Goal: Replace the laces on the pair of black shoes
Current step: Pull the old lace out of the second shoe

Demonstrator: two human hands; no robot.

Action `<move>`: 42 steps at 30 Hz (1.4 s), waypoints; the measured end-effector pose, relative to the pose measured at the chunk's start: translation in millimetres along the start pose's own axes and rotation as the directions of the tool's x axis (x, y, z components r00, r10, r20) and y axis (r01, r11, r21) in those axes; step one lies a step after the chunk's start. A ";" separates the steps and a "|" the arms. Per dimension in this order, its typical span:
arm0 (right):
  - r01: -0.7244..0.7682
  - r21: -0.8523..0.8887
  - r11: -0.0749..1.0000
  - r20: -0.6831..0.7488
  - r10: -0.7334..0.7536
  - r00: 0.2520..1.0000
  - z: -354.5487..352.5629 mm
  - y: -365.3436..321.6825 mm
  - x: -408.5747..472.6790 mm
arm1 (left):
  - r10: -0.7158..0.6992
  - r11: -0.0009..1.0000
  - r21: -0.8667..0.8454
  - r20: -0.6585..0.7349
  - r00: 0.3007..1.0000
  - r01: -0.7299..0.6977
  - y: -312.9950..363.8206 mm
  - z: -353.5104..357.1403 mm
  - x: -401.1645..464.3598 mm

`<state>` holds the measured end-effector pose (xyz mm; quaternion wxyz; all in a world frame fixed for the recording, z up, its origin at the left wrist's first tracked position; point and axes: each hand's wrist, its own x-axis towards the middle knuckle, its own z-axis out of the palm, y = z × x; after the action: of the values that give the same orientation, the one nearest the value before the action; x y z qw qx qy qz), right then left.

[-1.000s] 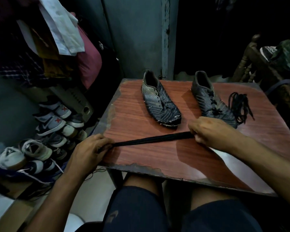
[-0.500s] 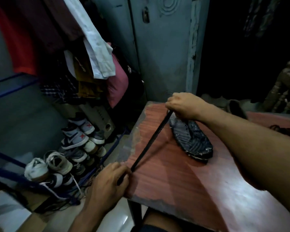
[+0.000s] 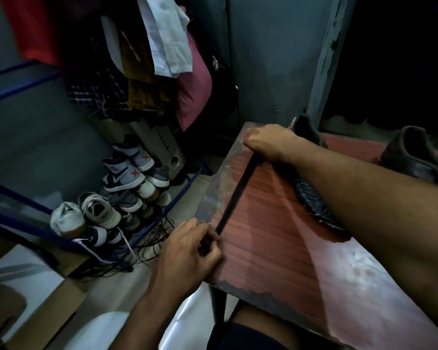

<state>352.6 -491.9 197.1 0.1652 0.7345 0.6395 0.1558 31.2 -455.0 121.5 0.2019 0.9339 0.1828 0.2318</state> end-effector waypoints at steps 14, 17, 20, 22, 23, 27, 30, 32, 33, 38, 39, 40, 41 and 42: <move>-0.072 0.094 0.993 -0.078 0.080 0.994 12.7 -7.7 -8.6 | 0.021 1.000 0.021 0.096 0.995 -0.023 2.1 -6.4 0.9; -0.132 0.282 0.950 -0.098 0.165 0.981 3.9 -16.9 -30.1 | -0.007 0.999 0.040 0.181 0.984 0.000 7.3 -20.1 4.4; -0.238 0.386 0.891 -0.224 0.341 0.913 -7.7 -21.5 -81.1 | 0.010 0.992 0.121 0.070 0.997 -0.019 23.5 -29.5 10.7; -0.339 0.426 0.839 -0.293 0.483 0.825 -11.4 -21.7 -130.7 | 0.089 0.988 0.125 0.015 0.996 -0.091 43.5 -23.5 22.1; -0.404 0.445 0.799 -0.302 0.559 0.773 -10.7 -20.4 -161.0 | 0.143 0.984 0.108 0.019 0.990 -0.144 57.5 -14.5 30.5; -0.725 0.450 0.522 -0.064 0.828 0.557 3.6 -8.1 -275.6 | 0.238 0.966 0.069 0.133 0.962 -0.248 121.2 45.1 69.0; -0.838 0.415 0.355 0.232 0.849 0.475 14.7 -6.2 -340.3 | 0.268 0.939 0.133 0.300 0.916 -0.318 170.9 94.9 94.1; -0.811 0.511 0.286 0.350 0.792 0.500 19.3 -14.0 -360.8 | 0.240 0.927 0.174 0.406 0.882 -0.333 189.3 120.4 103.6; -0.795 0.551 0.253 0.381 0.771 0.510 20.1 -19.1 -367.2 | 0.219 0.923 0.198 0.436 0.873 -0.330 195.8 129.1 104.8; -0.834 0.502 0.231 0.364 0.818 0.446 15.2 -45.6 -358.9 | 0.285 0.895 0.203 0.426 0.859 -0.398 193.8 138.1 83.8; -0.855 0.457 0.244 0.363 0.827 0.430 13.0 -48.6 -355.2 | 0.333 0.890 0.159 0.413 0.848 -0.427 188.1 135.9 76.4; -0.871 0.420 0.257 0.359 0.834 0.419 11.5 -51.2 -352.0 | 0.390 0.878 0.116 0.388 0.835 -0.464 180.4 133.0 69.4; -0.880 0.395 0.265 0.353 0.840 0.412 11.3 -53.1 -350.2 | 0.451 0.857 0.082 0.357 0.818 -0.508 171.6 130.7 63.5; -0.882 0.383 0.274 0.344 0.844 0.411 11.9 -54.5 -350.0 | 0.500 0.837 0.051 0.330 0.800 -0.544 163.4 127.4 59.0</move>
<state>262.8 -832.3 156.2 -0.1241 0.9811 0.1474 0.0181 185.0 -605.7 114.9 0.0880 0.9841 -0.0992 0.1185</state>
